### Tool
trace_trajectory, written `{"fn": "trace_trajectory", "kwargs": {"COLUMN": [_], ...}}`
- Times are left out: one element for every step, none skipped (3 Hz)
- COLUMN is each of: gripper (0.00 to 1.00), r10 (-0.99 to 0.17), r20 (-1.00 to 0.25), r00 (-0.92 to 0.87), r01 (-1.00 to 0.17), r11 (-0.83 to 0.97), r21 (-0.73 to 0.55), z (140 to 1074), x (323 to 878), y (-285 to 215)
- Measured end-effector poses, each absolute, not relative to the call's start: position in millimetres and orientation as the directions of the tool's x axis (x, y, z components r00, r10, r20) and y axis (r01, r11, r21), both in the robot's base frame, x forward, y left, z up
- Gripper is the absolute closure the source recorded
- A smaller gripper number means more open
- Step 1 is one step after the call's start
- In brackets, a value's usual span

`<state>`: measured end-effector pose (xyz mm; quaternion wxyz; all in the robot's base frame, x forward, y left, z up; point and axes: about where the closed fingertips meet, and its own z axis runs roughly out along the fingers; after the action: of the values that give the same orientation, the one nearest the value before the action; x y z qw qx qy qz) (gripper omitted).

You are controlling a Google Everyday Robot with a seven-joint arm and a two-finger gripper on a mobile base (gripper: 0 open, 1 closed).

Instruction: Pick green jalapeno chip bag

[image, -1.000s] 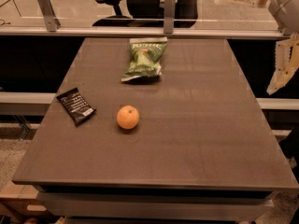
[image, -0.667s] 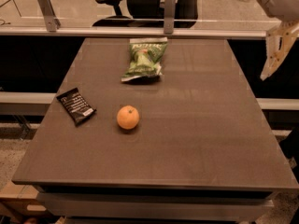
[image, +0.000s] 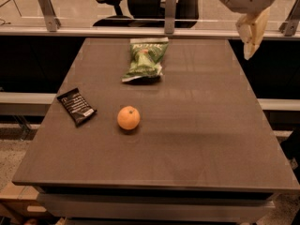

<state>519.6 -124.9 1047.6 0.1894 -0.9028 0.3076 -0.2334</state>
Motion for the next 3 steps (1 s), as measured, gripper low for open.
{"fn": "trace_trajectory", "kwargs": {"gripper": [0.00,0.00,0.00], "r10": [-0.621,-0.583,-0.521], "r20": [0.441,0.546,0.609], "r00": [0.648,0.602,0.598], "r01": [-0.458,-0.468,-0.458], "r11": [-0.781,-0.811,-0.846], "r21": [-0.425,-0.350,-0.273], "z": [1037.3,1025.9,1021.6], "x": [538.7,561.5,582.4], "y": [-117.4,-116.9,-113.7]}}
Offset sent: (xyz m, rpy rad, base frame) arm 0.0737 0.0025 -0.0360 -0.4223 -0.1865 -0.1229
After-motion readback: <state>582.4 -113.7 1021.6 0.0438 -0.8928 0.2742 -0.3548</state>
